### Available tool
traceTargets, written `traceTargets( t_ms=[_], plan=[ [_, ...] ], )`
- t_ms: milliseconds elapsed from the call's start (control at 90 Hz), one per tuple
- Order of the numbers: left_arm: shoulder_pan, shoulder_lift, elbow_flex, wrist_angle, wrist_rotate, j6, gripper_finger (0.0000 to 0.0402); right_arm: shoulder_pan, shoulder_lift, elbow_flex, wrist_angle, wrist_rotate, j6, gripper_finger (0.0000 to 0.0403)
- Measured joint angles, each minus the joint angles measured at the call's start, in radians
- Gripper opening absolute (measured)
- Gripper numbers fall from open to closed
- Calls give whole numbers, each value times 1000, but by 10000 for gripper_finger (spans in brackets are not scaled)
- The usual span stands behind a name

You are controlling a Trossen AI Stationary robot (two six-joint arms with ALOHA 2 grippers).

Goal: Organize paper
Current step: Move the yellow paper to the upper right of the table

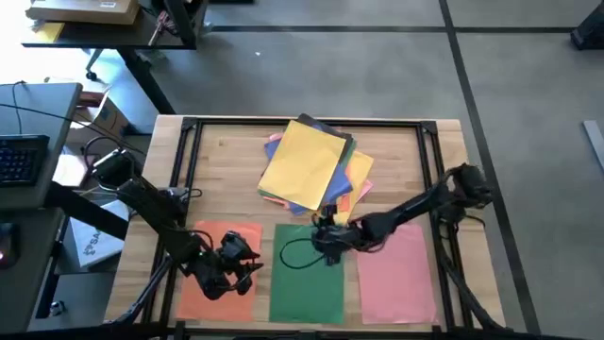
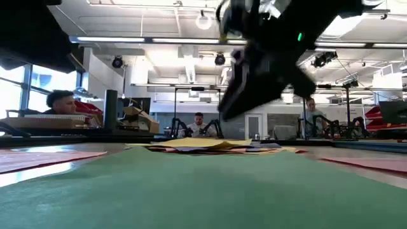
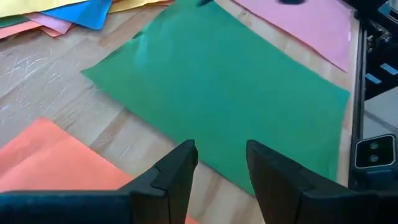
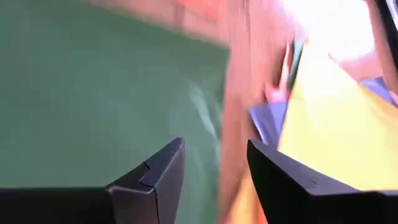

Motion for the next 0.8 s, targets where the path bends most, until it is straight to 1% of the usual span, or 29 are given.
traceTargets(
  t_ms=[100,167,278,367,411,800],
  plan=[
    [0,0,0,0,-1,0,133,-52,19,0,-4,38,-88,158],
    [-1,0,0,0,-1,0,133,-84,22,0,-4,42,-128,152],
    [-2,0,0,-1,-1,0,133,-130,24,0,-26,10,-158,137],
    [-2,1,0,-1,-1,1,133,-160,24,0,-46,-77,-195,127],
    [-2,1,0,-1,-1,5,133,-170,24,0,-56,-101,-217,123],
    [-3,1,0,1,-2,9,133,-219,46,0,-47,-103,-349,118]
  ],
)
